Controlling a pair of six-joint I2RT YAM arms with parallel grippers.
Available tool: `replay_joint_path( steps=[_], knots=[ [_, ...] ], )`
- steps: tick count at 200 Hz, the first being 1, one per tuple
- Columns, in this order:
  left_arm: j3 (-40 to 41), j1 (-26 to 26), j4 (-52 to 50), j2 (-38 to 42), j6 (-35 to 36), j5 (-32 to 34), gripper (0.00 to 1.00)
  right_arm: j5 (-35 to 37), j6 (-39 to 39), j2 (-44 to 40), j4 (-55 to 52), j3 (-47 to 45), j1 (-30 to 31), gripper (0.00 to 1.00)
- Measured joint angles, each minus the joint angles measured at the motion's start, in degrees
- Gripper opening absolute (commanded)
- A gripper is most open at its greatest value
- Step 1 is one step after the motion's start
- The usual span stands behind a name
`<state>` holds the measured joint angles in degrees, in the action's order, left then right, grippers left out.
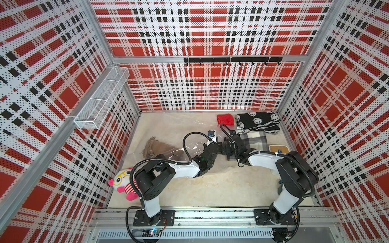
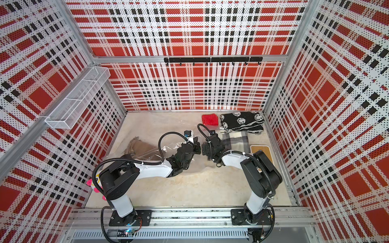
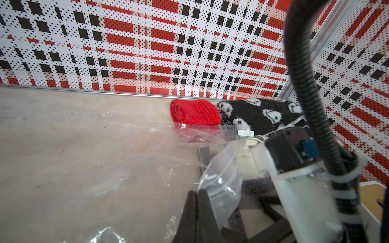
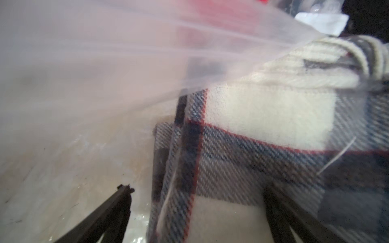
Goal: Take the scarf out of the vacuum bag
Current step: Adjust the scarf at the center of the board.
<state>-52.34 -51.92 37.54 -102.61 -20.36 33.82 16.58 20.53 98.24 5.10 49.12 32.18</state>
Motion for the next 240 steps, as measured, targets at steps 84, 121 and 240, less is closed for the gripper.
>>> replay_joint_path(
  steps=[84, 121, 240],
  knots=[
    [-0.85, 0.13, -0.74, -0.09, -0.24, -0.22, 0.0, 2.82, -1.49, 5.75, 7.96, -1.92, -0.07, 0.73],
    [-1.38, 0.13, -1.14, -0.39, -0.24, -0.33, 0.0, 5.07, -0.15, 6.49, 8.76, -1.7, -1.44, 0.31],
    [-5.09, 3.34, -3.26, -0.92, -1.33, -3.45, 0.0, -15.93, 5.22, 2.23, 19.87, -7.72, -12.52, 0.0]
  ],
)
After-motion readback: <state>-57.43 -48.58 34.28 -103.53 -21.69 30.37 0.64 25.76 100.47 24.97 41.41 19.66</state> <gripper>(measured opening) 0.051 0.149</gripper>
